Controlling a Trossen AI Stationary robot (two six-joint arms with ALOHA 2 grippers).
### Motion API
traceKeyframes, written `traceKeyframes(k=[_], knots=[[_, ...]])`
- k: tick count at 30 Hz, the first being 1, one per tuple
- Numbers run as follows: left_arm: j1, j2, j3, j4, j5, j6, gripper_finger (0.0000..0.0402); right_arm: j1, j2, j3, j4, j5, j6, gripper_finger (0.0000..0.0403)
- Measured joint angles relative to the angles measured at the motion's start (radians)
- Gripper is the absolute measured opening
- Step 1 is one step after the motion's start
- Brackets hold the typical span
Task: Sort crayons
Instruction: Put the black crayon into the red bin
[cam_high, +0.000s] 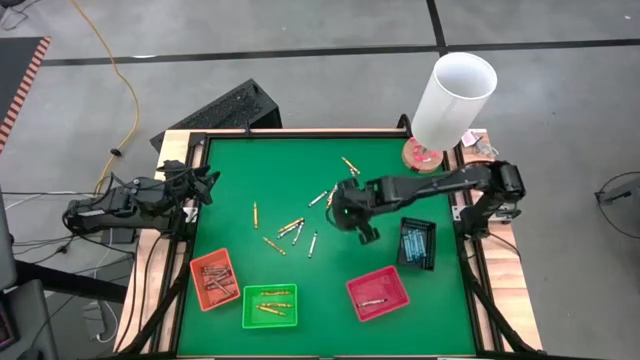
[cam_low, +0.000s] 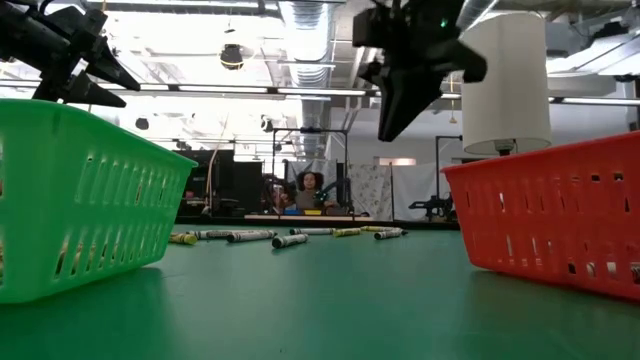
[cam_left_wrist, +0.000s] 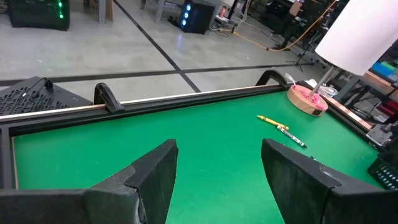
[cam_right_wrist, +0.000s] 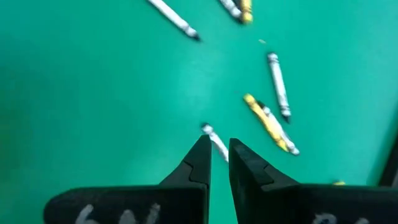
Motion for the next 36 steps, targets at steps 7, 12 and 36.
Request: traceKeyframes(k=[7, 12, 36], knots=[[0.0, 0.0, 0.0, 0.0, 0.0, 0.0, 0.0223, -0.081, 0.03, -0.002, -0.021, -0.007, -0.124, 0.0082], [0.0, 0.0, 0.001, -0.002, 0.0, 0.0, 0.0223, -0.095, 0.109, 0.0, -0.032, -0.034, -0.164, 0.013], [0.0, 0.0, 0.001, -0.008, 0.001, -0.008, 0.0223, -0.19, 0.318, -0.026, 0.063, -0.086, -0.401, 0.0159]])
